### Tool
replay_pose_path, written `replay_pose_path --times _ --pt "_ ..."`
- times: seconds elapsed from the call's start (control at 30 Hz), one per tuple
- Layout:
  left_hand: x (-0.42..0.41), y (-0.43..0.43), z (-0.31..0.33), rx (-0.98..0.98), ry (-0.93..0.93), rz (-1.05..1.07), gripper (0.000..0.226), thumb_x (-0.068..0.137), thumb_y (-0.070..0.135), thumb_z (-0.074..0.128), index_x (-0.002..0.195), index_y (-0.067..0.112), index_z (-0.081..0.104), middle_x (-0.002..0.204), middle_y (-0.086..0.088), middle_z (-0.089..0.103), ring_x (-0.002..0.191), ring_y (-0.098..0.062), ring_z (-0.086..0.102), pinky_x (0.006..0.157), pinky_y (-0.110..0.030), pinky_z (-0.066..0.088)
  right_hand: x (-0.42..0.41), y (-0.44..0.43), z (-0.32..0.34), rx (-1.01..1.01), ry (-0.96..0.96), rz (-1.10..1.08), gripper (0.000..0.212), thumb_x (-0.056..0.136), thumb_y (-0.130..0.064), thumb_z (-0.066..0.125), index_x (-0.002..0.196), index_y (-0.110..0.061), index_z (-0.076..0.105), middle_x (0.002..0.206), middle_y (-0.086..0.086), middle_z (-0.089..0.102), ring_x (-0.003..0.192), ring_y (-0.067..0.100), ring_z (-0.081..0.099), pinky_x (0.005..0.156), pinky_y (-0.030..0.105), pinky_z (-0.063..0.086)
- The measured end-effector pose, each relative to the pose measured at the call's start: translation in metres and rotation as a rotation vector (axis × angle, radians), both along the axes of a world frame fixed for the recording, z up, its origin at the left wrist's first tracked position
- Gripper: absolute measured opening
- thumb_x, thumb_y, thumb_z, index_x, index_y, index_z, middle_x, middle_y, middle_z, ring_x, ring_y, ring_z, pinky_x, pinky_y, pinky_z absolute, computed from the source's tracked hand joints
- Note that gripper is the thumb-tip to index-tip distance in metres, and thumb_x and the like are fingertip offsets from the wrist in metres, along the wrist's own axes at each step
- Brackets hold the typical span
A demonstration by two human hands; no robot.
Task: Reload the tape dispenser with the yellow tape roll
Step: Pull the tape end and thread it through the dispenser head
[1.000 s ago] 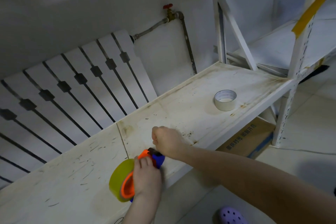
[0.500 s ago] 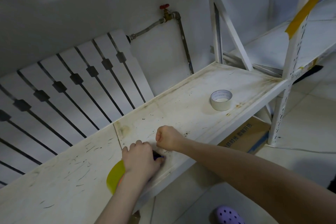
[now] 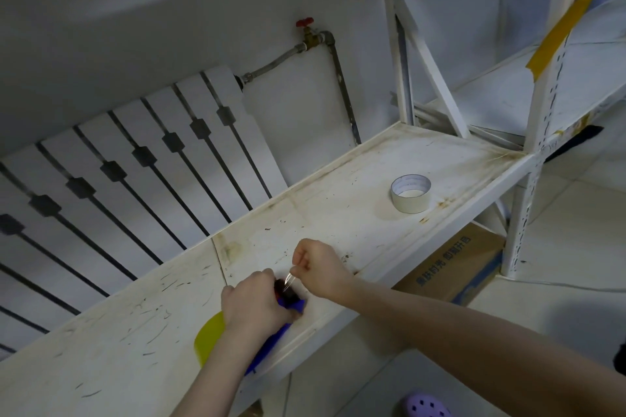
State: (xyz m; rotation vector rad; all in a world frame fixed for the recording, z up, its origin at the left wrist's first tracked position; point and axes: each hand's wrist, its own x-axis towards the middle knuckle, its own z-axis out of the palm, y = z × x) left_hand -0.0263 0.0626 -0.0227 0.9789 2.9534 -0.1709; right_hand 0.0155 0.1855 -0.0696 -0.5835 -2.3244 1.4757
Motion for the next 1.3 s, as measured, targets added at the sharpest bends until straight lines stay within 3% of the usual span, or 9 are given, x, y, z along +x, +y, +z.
replay_pose_path --times 0.13,0.23,0.37,0.53,0.73,0.93,1.13,1.3 --pt "0.010 -0.011 0.003 0.149 0.149 -0.042 0.044 0.065 0.056 0.062 0.093 0.025 0.048 0.093 0.007 0.059 0.086 -0.018 0.061 0.077 -0.033 0.039 0.019 -0.014 0.020 0.272 0.148 0.041 0.019 0.086 -0.011 0.055 0.078 -0.027 0.047 0.076 -0.007 0.052 0.074 0.021 0.057 0.070 0.044 0.053" --pt "0.017 -0.017 0.007 0.263 0.179 -0.020 0.042 0.064 0.053 0.062 0.091 0.026 0.045 0.090 0.008 0.059 0.085 -0.018 0.061 0.075 -0.032 0.041 0.032 -0.023 0.039 0.334 0.231 0.062 0.019 0.084 -0.012 0.054 0.078 -0.029 0.046 0.080 -0.007 0.050 0.074 0.020 0.056 0.068 0.044 0.052" --pt "0.027 -0.025 0.008 0.402 0.210 -0.036 0.042 0.060 0.047 0.067 0.085 0.026 0.042 0.082 0.009 0.054 0.080 -0.020 0.061 0.066 -0.030 0.035 0.046 -0.035 0.063 0.332 0.287 0.122 0.008 0.083 -0.005 0.056 0.081 -0.012 0.059 0.082 0.004 0.057 0.074 0.020 0.057 0.072 0.037 0.052" --pt "0.041 -0.033 0.002 0.534 0.247 -0.020 0.045 0.054 0.046 0.074 0.081 0.023 0.046 0.076 0.008 0.053 0.063 -0.020 0.055 0.059 -0.032 0.043 0.057 -0.033 0.070 0.152 0.258 0.028 0.016 0.079 -0.010 0.061 0.073 -0.024 0.059 0.068 -0.010 0.056 0.064 0.007 0.055 0.067 0.030 0.056" --pt "0.056 -0.033 0.007 0.636 0.212 0.038 0.049 0.056 0.048 0.077 0.083 0.026 0.043 0.078 0.010 0.047 0.064 -0.016 0.051 0.063 -0.031 0.046 0.068 -0.024 0.083 0.043 0.215 0.032 0.015 0.079 -0.011 0.069 0.072 -0.023 0.061 0.067 -0.008 0.058 0.061 0.004 0.055 0.059 0.014 0.047" --pt "0.060 -0.039 0.005 0.646 0.164 0.051 0.057 0.056 0.051 0.079 0.089 0.030 0.037 0.086 0.009 0.050 0.071 -0.016 0.050 0.071 -0.029 0.047 0.070 -0.021 0.083 -0.001 0.166 0.072 0.007 0.081 -0.012 0.068 0.077 -0.016 0.066 0.065 -0.007 0.063 0.060 0.005 0.062 0.065 0.019 0.053" --pt "0.064 -0.039 0.007 0.733 0.138 0.056 0.056 0.057 0.046 0.081 0.092 0.028 0.042 0.084 0.010 0.048 0.071 -0.014 0.046 0.069 -0.031 0.048 0.068 -0.019 0.081 0.011 0.160 0.062 0.003 0.083 -0.014 0.066 0.081 -0.016 0.066 0.068 -0.007 0.063 0.063 0.005 0.063 0.071 0.025 0.057" --pt "0.065 -0.040 0.004 0.818 0.074 0.061 0.056 0.057 0.040 0.084 0.092 0.029 0.042 0.085 0.013 0.047 0.072 -0.011 0.047 0.055 -0.019 0.038 0.065 -0.019 0.075 0.008 0.140 0.058 0.014 0.084 -0.018 0.067 0.075 -0.027 0.060 0.074 -0.007 0.063 0.074 0.011 0.064 0.079 0.030 0.057"
